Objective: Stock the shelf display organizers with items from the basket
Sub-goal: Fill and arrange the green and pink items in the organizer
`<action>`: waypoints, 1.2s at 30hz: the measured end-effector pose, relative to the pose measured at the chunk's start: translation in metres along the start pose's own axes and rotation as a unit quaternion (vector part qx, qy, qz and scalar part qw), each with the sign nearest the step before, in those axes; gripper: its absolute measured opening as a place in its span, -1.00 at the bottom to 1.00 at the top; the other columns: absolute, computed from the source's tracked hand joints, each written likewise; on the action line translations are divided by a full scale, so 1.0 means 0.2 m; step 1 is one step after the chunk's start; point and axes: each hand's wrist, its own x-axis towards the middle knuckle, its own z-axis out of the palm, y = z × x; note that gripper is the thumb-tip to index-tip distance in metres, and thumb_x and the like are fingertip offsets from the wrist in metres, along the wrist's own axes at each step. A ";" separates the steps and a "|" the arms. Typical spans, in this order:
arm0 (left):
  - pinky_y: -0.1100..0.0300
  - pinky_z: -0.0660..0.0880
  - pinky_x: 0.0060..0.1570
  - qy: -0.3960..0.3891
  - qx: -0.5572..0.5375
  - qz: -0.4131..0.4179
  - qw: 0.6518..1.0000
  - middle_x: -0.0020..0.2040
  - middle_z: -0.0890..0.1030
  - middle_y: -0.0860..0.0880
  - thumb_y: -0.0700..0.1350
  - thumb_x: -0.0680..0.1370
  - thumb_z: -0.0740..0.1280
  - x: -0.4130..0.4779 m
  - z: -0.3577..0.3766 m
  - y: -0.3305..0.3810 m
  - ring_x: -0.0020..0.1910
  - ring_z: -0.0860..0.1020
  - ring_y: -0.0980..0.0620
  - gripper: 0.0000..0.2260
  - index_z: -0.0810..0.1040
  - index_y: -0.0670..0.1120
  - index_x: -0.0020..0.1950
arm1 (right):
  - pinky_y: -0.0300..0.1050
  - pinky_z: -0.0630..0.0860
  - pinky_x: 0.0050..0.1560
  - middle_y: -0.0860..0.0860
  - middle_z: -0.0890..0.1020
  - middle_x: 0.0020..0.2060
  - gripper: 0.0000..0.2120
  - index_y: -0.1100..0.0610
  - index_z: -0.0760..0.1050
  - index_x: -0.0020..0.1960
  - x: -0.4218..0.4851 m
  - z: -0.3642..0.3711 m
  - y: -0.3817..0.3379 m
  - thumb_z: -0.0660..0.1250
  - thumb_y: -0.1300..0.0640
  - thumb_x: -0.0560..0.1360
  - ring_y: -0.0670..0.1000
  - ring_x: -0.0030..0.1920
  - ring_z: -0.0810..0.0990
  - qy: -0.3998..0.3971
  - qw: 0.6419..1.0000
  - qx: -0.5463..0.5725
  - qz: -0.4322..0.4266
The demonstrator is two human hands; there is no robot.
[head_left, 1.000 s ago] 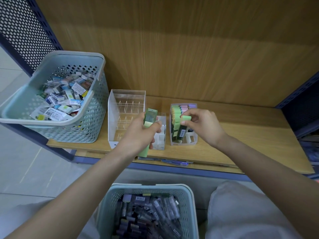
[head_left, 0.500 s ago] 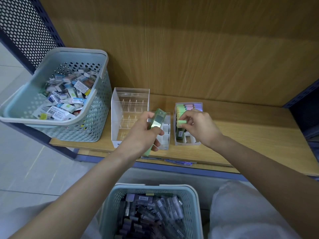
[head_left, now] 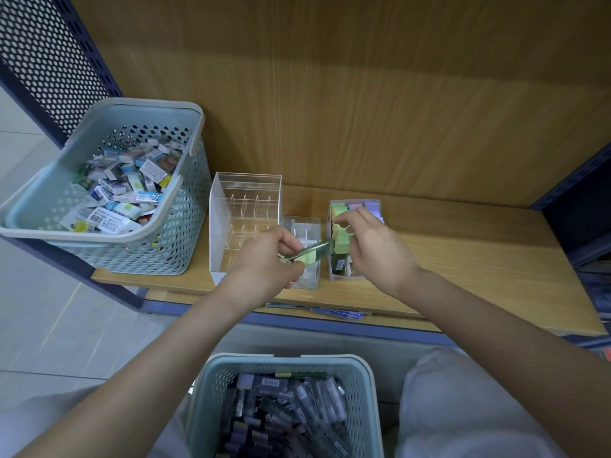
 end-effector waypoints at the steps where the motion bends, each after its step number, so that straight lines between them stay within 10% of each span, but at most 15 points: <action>1: 0.37 0.50 -0.30 0.009 0.026 0.017 0.999 -0.18 0.55 0.08 -0.25 0.46 0.40 -0.01 0.00 0.00 -0.27 0.59 0.09 -0.80 0.48 0.03 -0.20 | -0.06 0.49 0.04 -0.04 0.45 0.16 -0.54 0.10 0.36 0.32 -0.02 -0.03 -0.03 0.15 0.42 0.48 -0.06 0.14 0.47 0.005 0.998 0.055 -0.017; 6: 0.47 0.36 -0.30 0.037 0.108 0.090 0.989 -0.29 0.48 0.17 -0.14 0.38 0.51 -0.04 0.05 0.02 -0.28 0.45 0.22 -0.68 0.38 0.12 -0.29 | -0.11 0.48 0.15 -0.19 0.44 0.11 -0.54 -0.02 0.28 0.36 -0.18 -0.07 -0.15 0.30 0.22 0.52 -0.22 0.07 0.48 -0.089 0.978 0.172 -0.079; 14: 0.17 0.49 -0.14 0.036 0.065 0.211 0.975 -0.17 0.57 0.09 -0.15 0.54 0.32 -0.11 0.17 0.05 -0.19 0.55 0.17 -0.90 0.41 -0.02 -0.02 | -0.03 0.55 0.01 -0.35 0.41 -0.05 -0.42 -0.33 0.20 0.29 -0.29 -0.10 -0.09 0.32 0.22 0.51 -0.12 -0.06 0.52 0.001 0.978 0.194 -0.076; 23: 0.19 0.44 0.07 0.042 0.066 0.211 0.974 0.09 0.47 0.04 -0.12 0.61 0.19 0.26 0.31 -0.01 0.02 0.47 0.15 -0.83 0.44 -0.08 0.18 | 0.03 0.53 0.01 -0.12 0.57 -0.09 -0.84 0.03 0.38 0.03 -0.27 -0.11 0.15 0.31 0.17 0.51 -0.05 -0.06 0.59 0.044 0.991 0.124 0.034; 36: 0.39 0.20 0.10 0.044 0.053 0.146 0.987 0.32 0.38 -0.12 -0.14 0.59 0.25 0.64 0.42 -0.13 0.30 0.38 -0.04 -0.60 0.31 -0.18 0.41 | 0.07 0.53 -0.11 0.00 0.56 -0.21 -0.76 0.03 0.29 0.18 -0.08 0.09 0.15 0.23 0.20 0.55 0.09 -0.16 0.58 0.010 0.990 0.142 0.016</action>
